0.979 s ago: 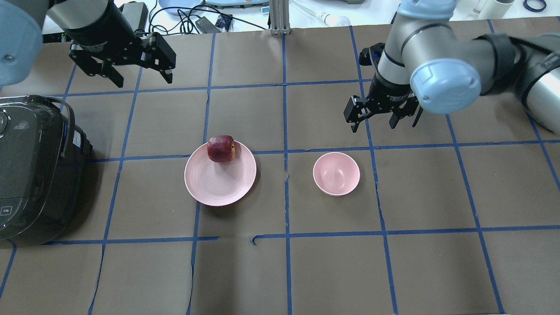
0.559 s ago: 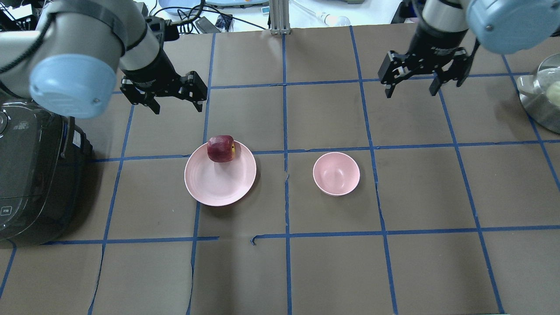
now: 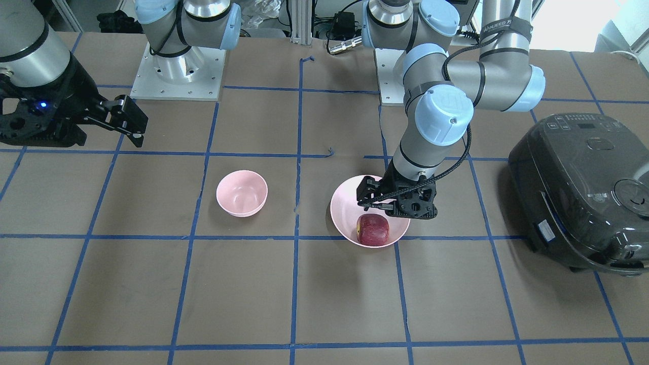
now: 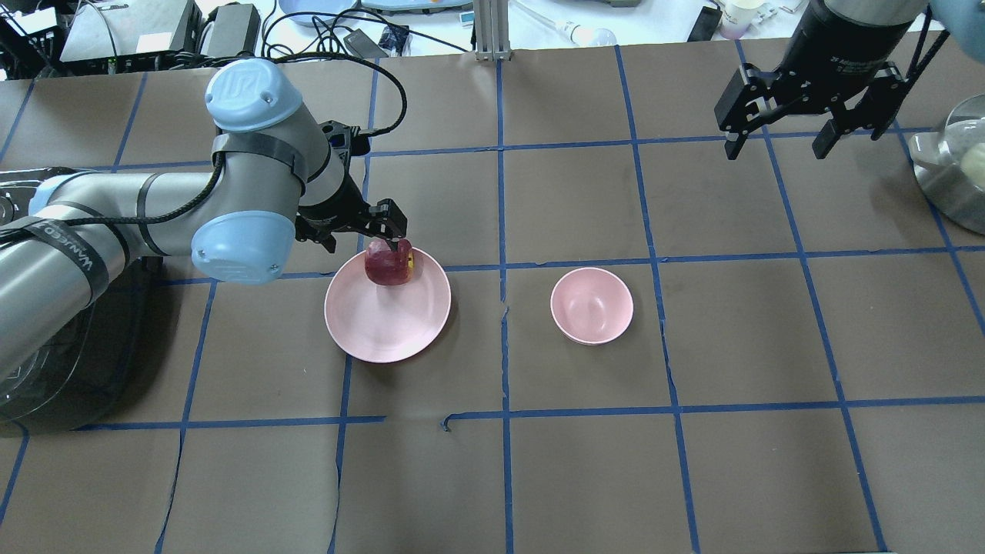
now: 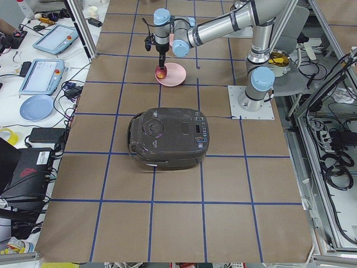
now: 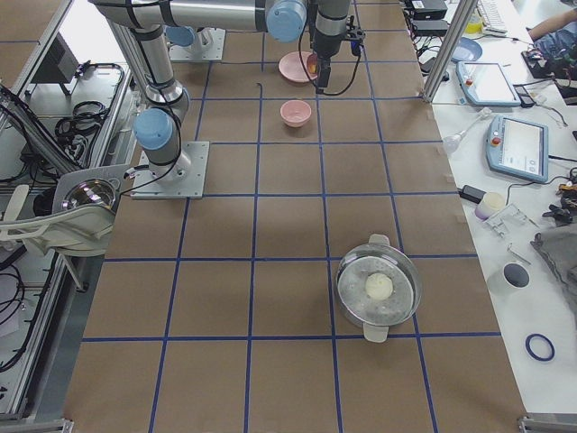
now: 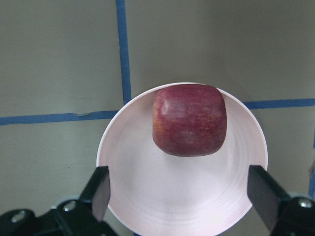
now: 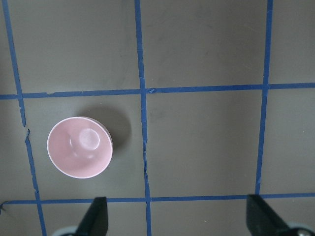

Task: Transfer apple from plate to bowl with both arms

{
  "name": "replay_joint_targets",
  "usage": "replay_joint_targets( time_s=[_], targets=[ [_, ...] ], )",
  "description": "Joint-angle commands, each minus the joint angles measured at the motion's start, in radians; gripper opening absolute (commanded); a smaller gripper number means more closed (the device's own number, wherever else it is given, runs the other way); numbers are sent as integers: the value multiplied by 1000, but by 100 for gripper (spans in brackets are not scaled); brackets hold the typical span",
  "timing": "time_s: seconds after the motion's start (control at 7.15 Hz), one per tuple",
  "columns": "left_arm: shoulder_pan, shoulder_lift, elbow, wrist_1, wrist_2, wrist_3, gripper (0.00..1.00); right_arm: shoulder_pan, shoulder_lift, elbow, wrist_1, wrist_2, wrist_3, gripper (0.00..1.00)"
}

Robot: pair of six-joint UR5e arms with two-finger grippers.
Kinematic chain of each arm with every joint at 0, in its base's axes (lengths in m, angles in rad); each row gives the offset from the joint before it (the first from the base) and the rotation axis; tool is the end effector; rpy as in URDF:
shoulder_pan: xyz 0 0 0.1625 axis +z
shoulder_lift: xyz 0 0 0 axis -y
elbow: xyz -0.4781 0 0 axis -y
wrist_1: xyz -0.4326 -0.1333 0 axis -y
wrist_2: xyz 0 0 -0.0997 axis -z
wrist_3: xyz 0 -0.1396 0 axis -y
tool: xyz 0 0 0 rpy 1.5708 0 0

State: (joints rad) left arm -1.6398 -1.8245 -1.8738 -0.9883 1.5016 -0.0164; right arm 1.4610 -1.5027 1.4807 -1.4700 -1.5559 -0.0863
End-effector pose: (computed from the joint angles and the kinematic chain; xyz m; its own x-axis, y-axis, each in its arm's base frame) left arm -0.1833 -0.5793 0.2601 -0.9961 0.0542 0.0695 0.0526 0.9983 -0.0247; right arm 0.0739 -0.5649 0.5020 -0.9995 0.0249 -0.0216 0.0232 0.9968 0.0771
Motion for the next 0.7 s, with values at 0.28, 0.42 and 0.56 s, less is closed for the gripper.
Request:
replay_joint_targets(
  time_s=[0.28, 0.42, 0.56],
  targets=[
    [-26, -97, -7, 118, 2, 19, 100, 41, -19, 7, 25, 0, -1, 100],
    [-28, -102, -5, 118, 5, 21, 100, 51, -20, 7, 27, -4, -1, 100],
    [-26, -101, -5, 120, 6, 35, 99, 53, -22, 6, 27, 0, -1, 100]
  ],
)
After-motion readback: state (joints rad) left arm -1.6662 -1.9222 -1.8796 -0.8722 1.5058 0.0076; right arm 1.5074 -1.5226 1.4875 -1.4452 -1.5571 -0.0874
